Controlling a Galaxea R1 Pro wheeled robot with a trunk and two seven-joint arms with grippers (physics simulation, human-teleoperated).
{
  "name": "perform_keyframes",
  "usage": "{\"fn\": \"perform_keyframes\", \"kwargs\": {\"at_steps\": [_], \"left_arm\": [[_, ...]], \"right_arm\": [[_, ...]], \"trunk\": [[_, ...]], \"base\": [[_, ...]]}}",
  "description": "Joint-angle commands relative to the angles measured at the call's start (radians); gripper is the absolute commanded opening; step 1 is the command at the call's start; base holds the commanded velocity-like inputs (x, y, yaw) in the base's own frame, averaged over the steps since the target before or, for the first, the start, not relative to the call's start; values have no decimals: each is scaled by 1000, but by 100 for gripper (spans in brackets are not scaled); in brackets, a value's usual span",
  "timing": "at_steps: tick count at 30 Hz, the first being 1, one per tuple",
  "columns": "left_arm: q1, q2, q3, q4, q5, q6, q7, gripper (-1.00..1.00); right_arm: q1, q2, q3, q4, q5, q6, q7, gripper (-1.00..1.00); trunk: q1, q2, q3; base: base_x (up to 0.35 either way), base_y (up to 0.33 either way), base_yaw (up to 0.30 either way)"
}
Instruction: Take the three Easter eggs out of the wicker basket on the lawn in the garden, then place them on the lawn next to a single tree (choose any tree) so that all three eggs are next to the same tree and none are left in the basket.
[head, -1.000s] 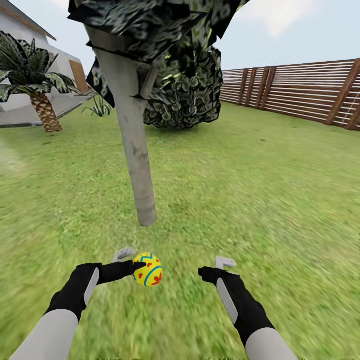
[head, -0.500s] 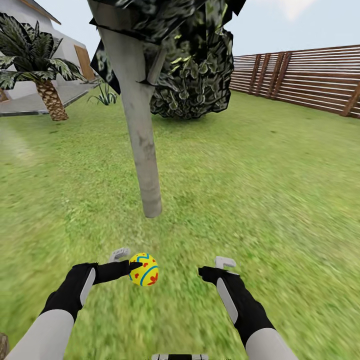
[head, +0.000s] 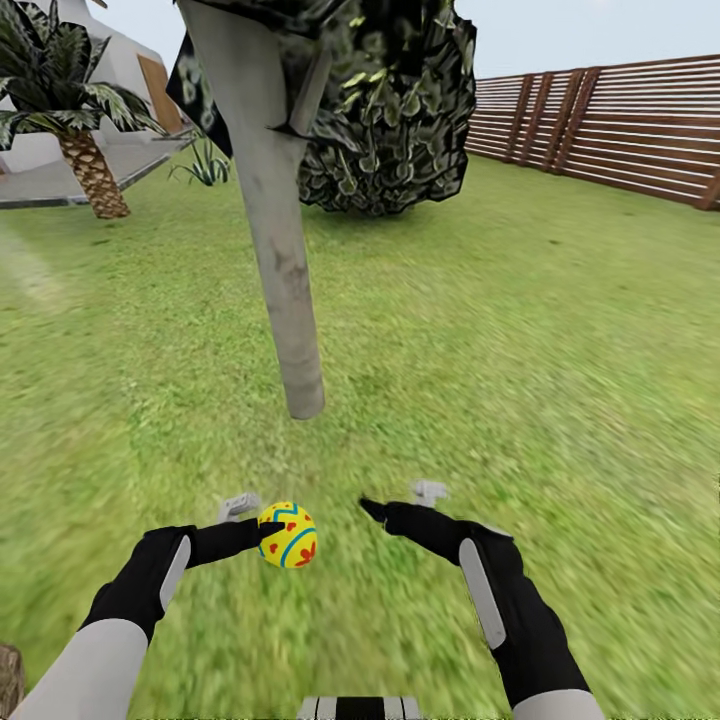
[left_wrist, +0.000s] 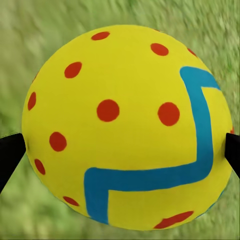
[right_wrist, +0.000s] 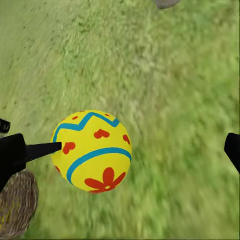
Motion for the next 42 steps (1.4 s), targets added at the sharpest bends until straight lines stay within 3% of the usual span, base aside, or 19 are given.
{"fn": "perform_keyframes", "kwargs": {"at_steps": [1,8,22,34,42], "left_arm": [[-1,-1,4,-1,-4,7,-7,-100],[-1,-1,4,-1,-4,8,-8,-100],[-1,-1,4,-2,-4,9,-9,-100],[-1,-1,4,-2,-4,9,-9,-100],[-1,-1,4,-2,-4,7,-8,-100]], "right_arm": [[3,1,-21,-7,-5,10,20,100],[6,1,-34,-6,-4,4,29,100],[6,1,-32,-3,8,2,22,100],[6,1,-32,-3,10,1,21,100],[6,1,-31,-3,12,0,21,100]], "trunk": [[0,-1,-5],[3,-2,-32],[3,-2,-32],[3,-2,-32],[7,-4,-63]], "base": [[0,0,0],[0,0,0],[148,67,0],[126,-63,0],[0,0,0]]}}
